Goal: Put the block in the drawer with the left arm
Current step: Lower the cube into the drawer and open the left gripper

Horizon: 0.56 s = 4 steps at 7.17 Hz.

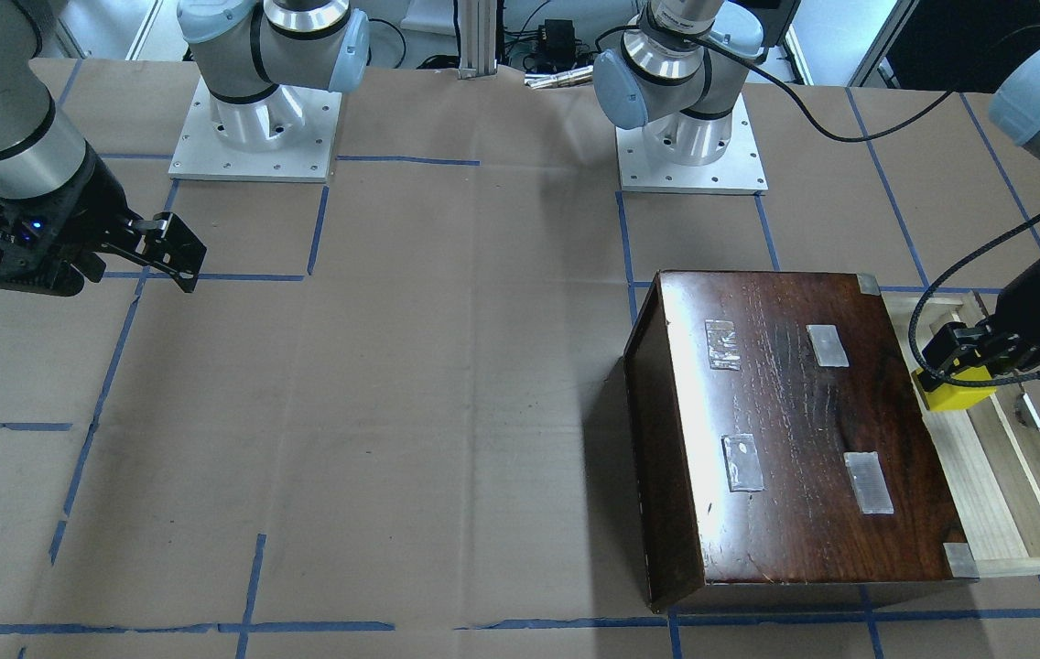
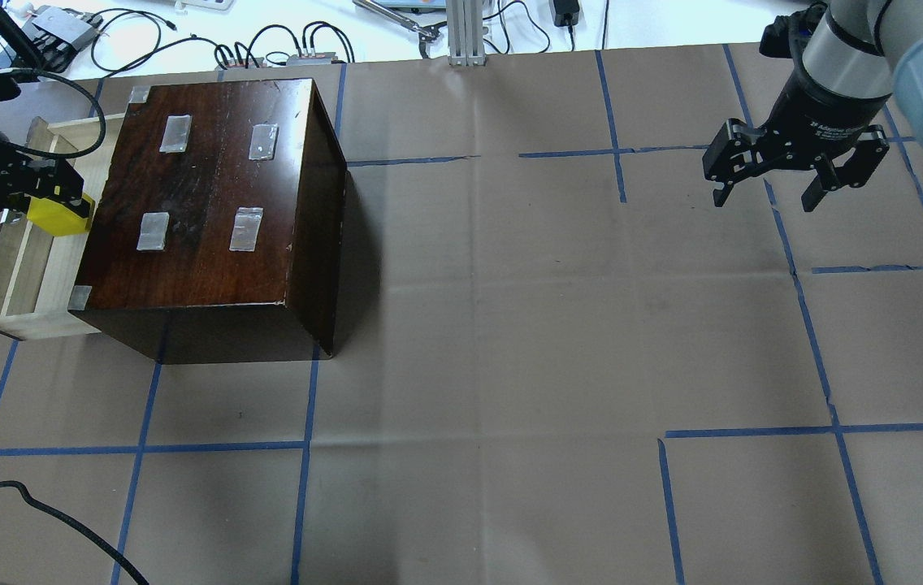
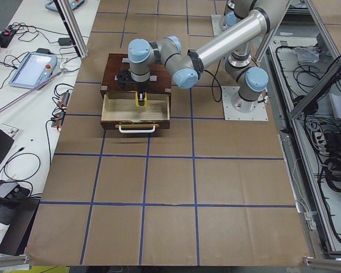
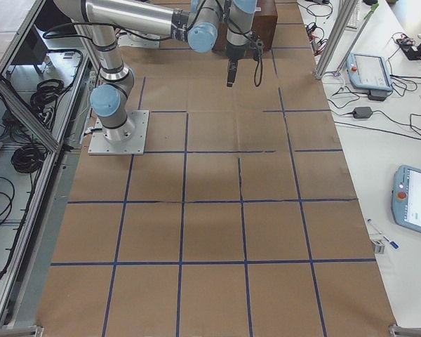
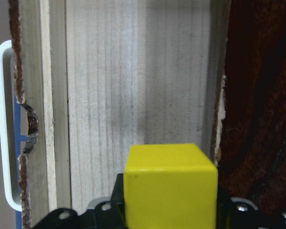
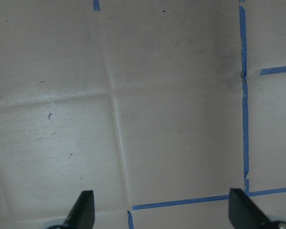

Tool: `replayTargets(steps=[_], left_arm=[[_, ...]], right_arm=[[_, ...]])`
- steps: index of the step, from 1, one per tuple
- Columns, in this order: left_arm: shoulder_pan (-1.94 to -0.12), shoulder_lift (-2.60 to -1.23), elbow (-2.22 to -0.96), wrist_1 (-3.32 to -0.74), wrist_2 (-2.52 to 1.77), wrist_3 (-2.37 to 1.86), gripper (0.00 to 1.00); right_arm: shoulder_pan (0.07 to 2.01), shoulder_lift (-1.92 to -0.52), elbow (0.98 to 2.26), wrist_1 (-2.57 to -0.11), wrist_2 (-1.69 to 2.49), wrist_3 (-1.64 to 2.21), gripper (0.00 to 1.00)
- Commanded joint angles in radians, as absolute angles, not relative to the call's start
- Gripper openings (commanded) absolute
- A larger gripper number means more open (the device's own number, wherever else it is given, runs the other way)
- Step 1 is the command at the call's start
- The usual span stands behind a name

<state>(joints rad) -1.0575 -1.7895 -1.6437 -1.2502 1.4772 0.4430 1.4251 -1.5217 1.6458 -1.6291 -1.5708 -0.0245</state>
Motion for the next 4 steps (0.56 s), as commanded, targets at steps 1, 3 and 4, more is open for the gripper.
replayTargets(steps=[1,3,4], left_arm=[[-1.055,-1.793,-1.644,-1.249,1.477,0.442,0.42],[-1.055,-1.793,-1.644,-1.244,1.476,0.439,0.94],[-1.054,-1.793,-1.643,-1.243,1.476,0.439,0.95]], right_arm=[[1.425,-1.522,1.646,-1.629,-1.571,-0.025,1.00],[1.425,-1.522,1.646,-1.629,-1.571,-0.025,1.00],[1.425,-1.522,1.644,-1.629,-1.571,-0.025,1.00]])
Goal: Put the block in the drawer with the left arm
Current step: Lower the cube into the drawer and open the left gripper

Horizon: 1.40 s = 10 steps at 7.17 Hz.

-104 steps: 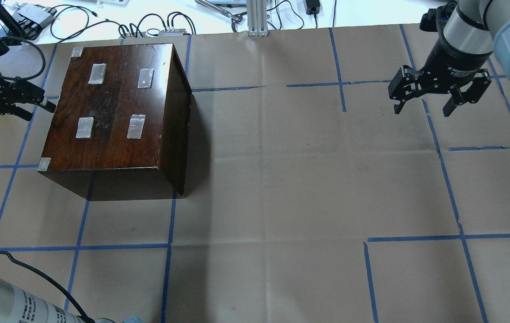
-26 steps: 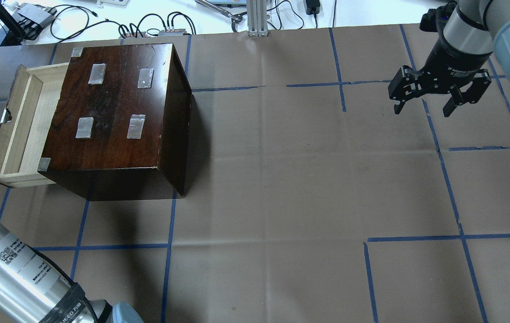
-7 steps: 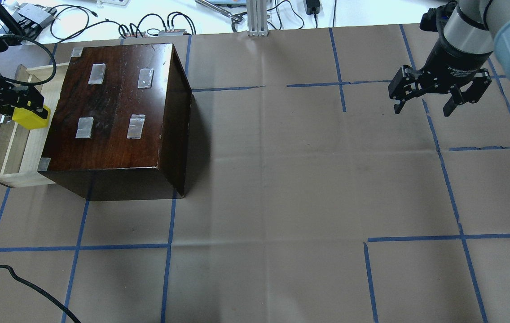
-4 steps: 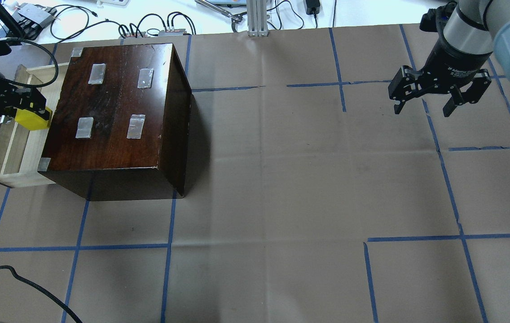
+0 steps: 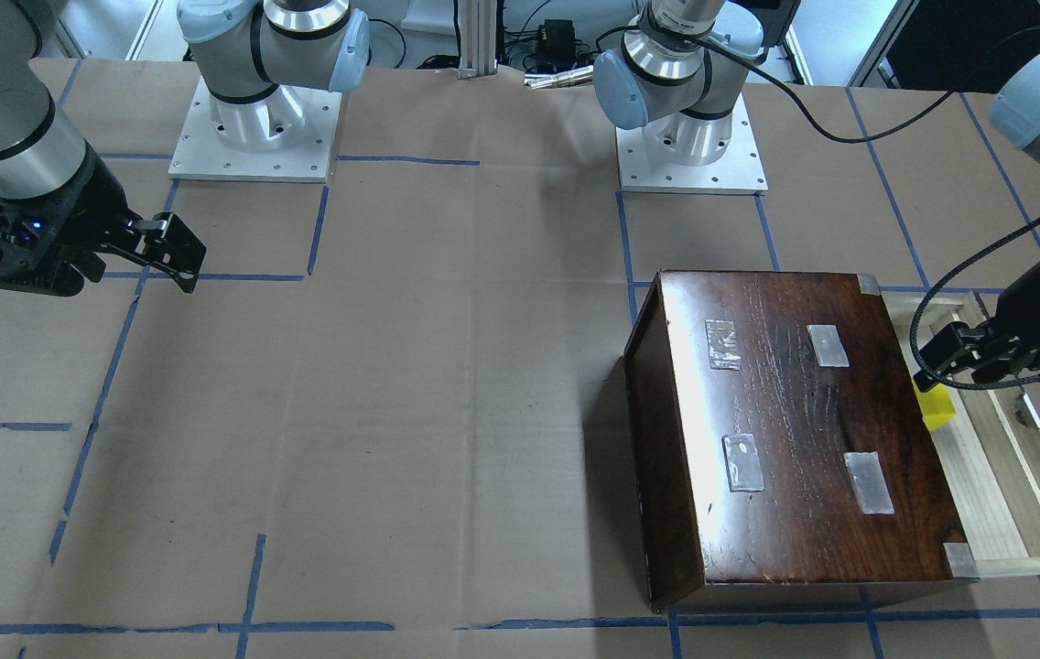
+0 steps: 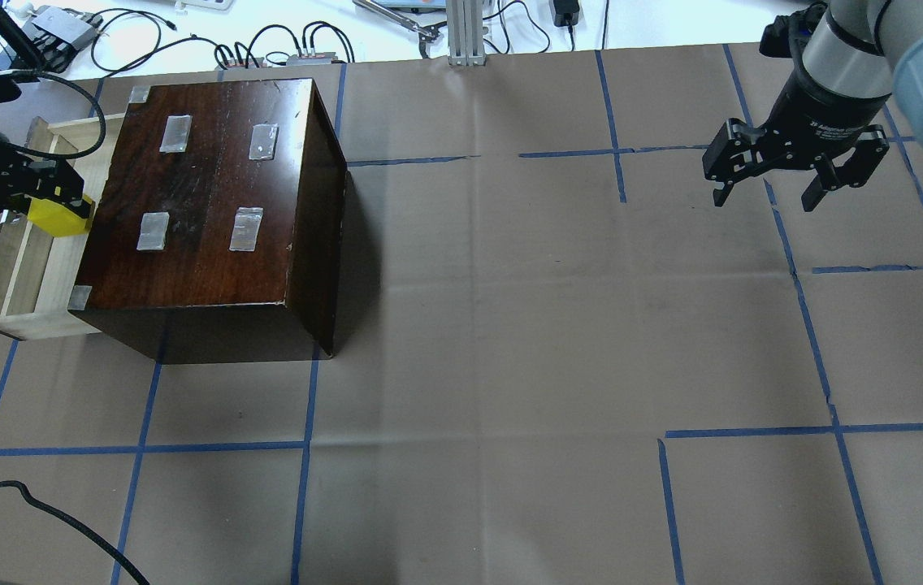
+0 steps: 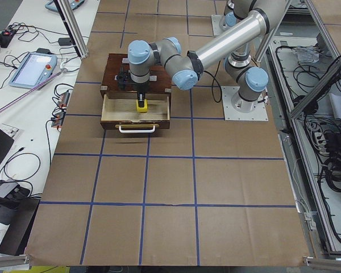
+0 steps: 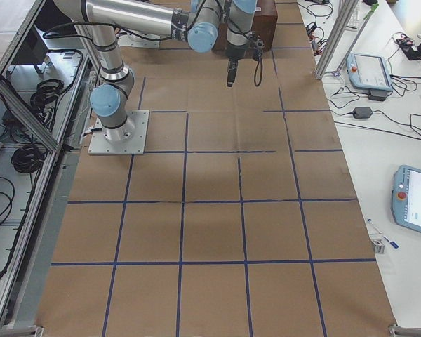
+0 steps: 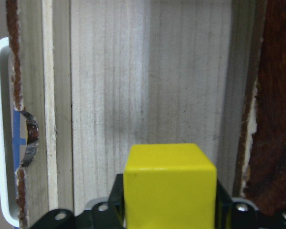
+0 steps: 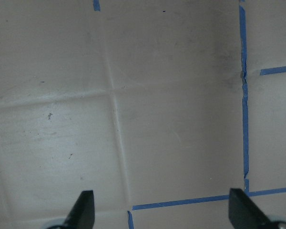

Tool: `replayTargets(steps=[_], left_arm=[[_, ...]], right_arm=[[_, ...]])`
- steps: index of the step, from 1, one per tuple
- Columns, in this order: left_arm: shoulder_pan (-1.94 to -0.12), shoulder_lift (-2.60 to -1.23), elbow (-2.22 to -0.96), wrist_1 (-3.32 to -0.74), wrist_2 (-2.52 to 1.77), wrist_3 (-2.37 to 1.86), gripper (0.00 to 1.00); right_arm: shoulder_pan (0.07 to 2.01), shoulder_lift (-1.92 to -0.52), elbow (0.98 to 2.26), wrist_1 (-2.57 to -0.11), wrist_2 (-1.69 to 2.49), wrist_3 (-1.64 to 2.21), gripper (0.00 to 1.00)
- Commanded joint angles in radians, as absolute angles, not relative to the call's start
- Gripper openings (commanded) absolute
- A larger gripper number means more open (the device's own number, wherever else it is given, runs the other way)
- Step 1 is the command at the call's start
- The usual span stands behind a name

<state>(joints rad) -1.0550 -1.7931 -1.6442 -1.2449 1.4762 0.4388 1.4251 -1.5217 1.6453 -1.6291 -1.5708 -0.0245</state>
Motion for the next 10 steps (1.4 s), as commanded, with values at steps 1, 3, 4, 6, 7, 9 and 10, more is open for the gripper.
replayTargets(steps=[1,3,4,6,7,9,10], left_arm=[[-1.054,-1.792,-1.641,-1.241,1.476,0.439,0.97],[-1.055,-1.778,-1.631,-1.227,1.479,0.437,0.98],[-1.055,-1.760,-1.617,-1.239,1.482,0.437,0.98],[-1.055,-1.717,-1.606,-1.278,1.503,0.433,0.99],[-1.058,-1.683,-1.606,-1.313,1.503,0.414,0.99],[-1.089,-1.631,-1.608,-1.350,1.499,0.355,0.99],[-1.127,-1.614,-1.606,-1.359,1.499,0.306,0.99]], right_arm=[[1.425,-1.522,1.646,-1.629,-1.571,-0.025,1.00],[1.425,-1.522,1.646,-1.629,-1.571,-0.025,1.00],[1.425,-1.522,1.644,-1.629,-1.571,-0.025,1.00],[1.425,-1.522,1.644,-1.629,-1.571,-0.025,1.00],[1.425,-1.522,1.644,-1.629,-1.571,-0.025,1.00],[1.425,-1.522,1.644,-1.629,-1.571,-0.025,1.00],[1.425,-1.522,1.646,-1.629,-1.571,-0.025,1.00]])
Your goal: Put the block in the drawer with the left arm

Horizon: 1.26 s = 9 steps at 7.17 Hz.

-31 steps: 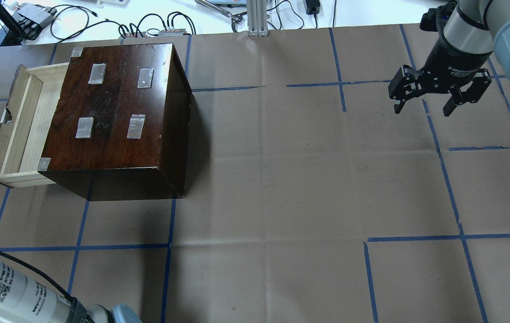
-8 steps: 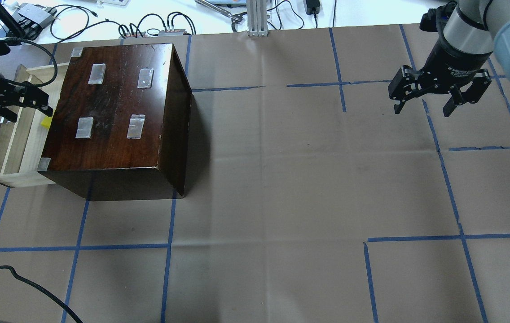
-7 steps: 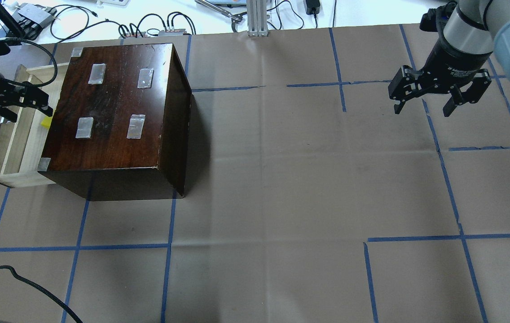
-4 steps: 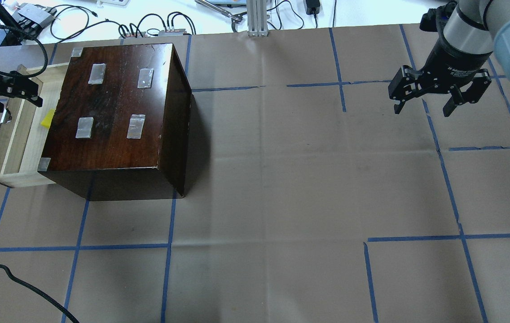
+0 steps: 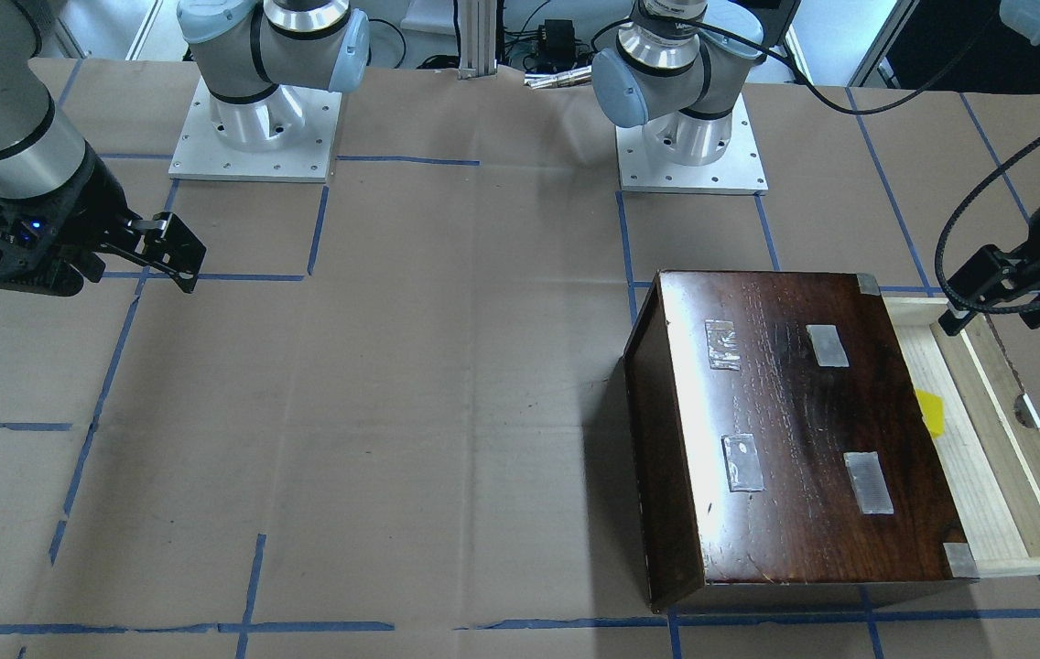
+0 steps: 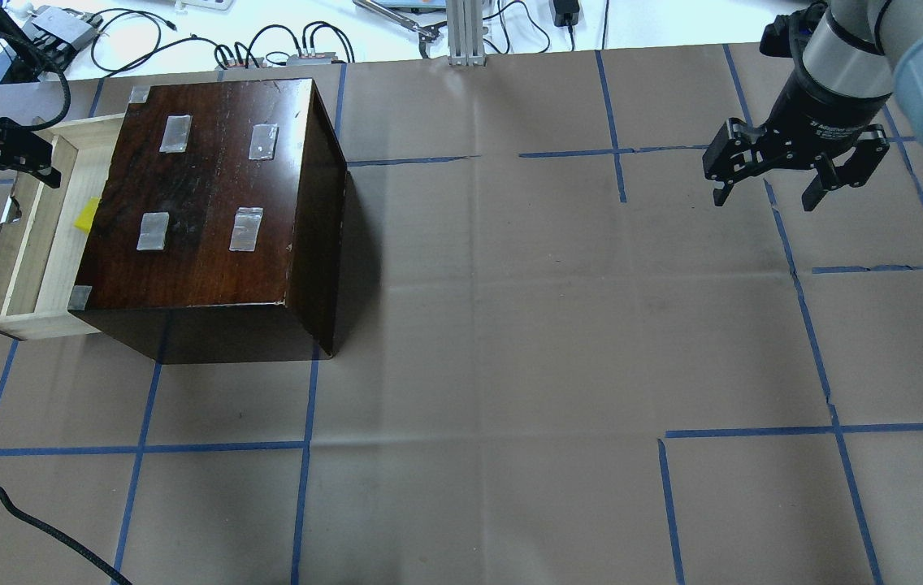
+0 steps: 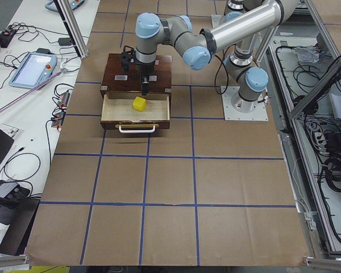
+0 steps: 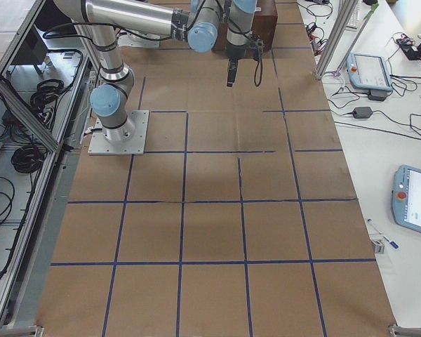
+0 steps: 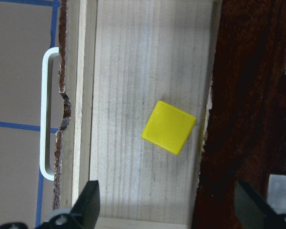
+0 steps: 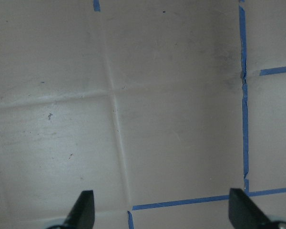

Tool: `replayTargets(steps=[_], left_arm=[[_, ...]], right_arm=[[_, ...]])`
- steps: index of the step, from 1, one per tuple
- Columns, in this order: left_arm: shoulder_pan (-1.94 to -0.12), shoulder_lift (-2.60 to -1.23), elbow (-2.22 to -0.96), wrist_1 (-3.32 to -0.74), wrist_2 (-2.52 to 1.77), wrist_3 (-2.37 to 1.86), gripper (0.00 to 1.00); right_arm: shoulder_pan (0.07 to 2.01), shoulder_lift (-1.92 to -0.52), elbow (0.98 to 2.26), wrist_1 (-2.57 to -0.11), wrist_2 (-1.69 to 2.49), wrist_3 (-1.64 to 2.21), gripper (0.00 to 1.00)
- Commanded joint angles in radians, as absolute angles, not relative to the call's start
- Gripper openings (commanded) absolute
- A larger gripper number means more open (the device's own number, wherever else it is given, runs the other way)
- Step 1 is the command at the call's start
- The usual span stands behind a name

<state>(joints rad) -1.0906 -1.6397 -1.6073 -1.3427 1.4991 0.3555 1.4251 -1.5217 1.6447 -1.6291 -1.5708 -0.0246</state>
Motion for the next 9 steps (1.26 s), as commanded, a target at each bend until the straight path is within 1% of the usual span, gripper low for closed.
replayTargets(steps=[1,5,9], left_arm=[[-1.164,-1.605,-1.603,-1.374,1.499,0.249,0.99],[-1.336,-1.551,-1.603,-1.445,1.499,0.053,0.99],[-1.477,-1.539,-1.621,-1.466,1.505,-0.031,0.98]], right_arm=[[1.425,-1.522,1.646,-1.629,-1.571,-0.025,1.00],[1.425,-1.522,1.644,-1.629,-1.571,-0.025,1.00],[1.425,-1.522,1.644,-1.629,-1.571,-0.025,1.00]])
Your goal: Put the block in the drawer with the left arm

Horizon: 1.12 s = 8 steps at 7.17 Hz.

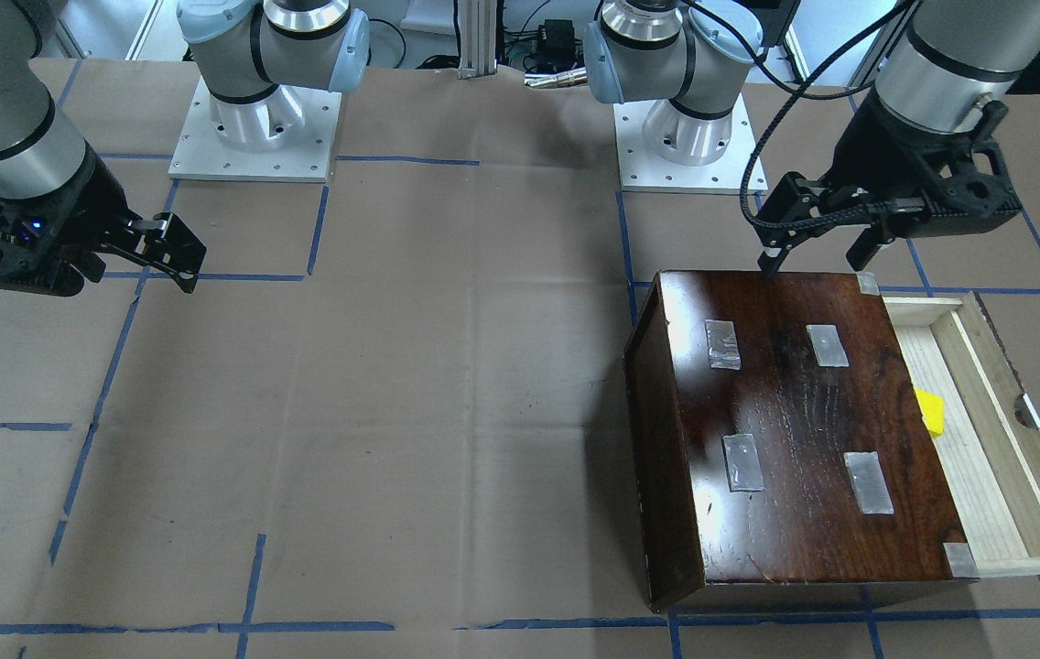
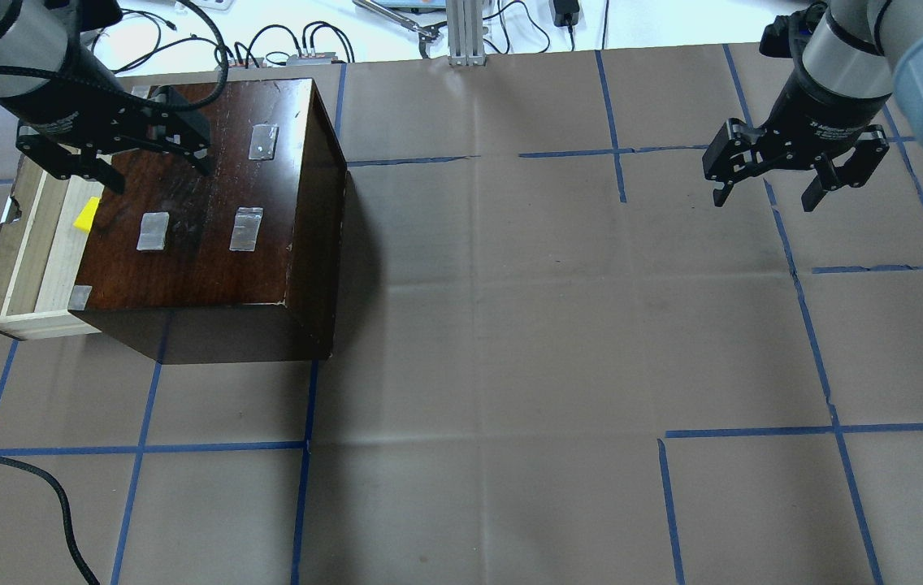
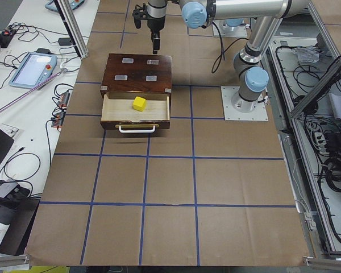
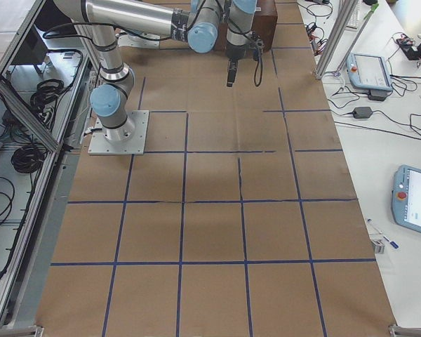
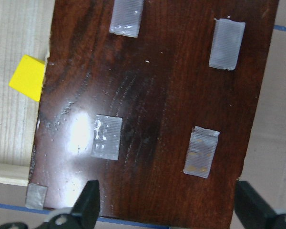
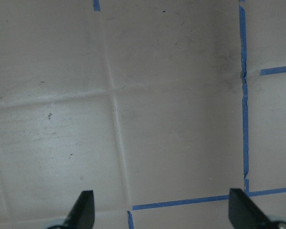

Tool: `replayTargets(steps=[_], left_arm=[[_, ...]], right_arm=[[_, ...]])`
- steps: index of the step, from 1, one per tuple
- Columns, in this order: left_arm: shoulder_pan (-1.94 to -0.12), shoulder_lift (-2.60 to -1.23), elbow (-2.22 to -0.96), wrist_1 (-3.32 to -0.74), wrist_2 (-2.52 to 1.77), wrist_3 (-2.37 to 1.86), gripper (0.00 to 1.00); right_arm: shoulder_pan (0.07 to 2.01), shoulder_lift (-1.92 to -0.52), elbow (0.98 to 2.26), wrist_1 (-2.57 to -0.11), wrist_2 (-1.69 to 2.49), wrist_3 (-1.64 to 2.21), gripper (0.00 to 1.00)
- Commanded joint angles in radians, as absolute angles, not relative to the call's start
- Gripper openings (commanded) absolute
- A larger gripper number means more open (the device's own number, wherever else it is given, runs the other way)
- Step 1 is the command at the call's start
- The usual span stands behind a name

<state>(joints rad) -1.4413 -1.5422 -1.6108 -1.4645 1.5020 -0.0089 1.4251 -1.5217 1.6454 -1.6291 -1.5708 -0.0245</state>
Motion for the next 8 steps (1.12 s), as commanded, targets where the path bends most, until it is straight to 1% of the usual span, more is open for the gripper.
replayTargets(steps=[1,3,8], left_arm=[[-1.489,-1.542,-1.632,-1.466,1.519,-0.032,0.98],[-1.535,-1.552,-1.635,-1.467,1.564,-0.032,0.98],[-1.571,-1.545,-1.664,-1.465,1.562,0.017,0.98]], right_arm=[[1.425,-1.522,1.644,-1.629,-1.571,-0.025,1.00],[1.425,-1.522,1.646,-1.629,-1.571,-0.025,1.00],[1.425,-1.522,1.644,-1.629,-1.571,-0.025,1.00]])
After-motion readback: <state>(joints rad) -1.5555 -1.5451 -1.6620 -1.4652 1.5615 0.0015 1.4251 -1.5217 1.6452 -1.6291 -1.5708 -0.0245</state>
